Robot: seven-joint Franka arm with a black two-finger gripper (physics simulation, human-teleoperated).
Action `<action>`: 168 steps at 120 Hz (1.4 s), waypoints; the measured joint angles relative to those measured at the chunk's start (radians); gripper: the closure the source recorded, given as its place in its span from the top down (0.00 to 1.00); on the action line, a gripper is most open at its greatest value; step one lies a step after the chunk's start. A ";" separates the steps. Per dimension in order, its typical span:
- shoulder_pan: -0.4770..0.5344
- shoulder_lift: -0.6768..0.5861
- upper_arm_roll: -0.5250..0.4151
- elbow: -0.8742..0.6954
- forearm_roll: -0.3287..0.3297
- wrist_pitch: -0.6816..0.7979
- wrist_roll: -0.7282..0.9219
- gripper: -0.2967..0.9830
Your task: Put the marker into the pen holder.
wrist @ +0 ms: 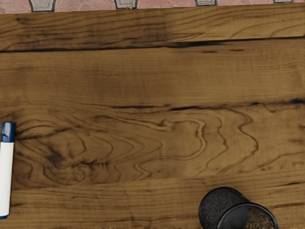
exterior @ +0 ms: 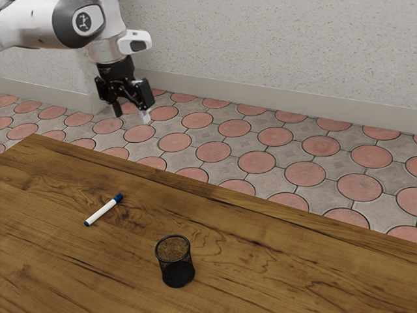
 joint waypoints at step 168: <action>0.149 0.442 0.131 -0.322 0.046 0.793 0.424 0.38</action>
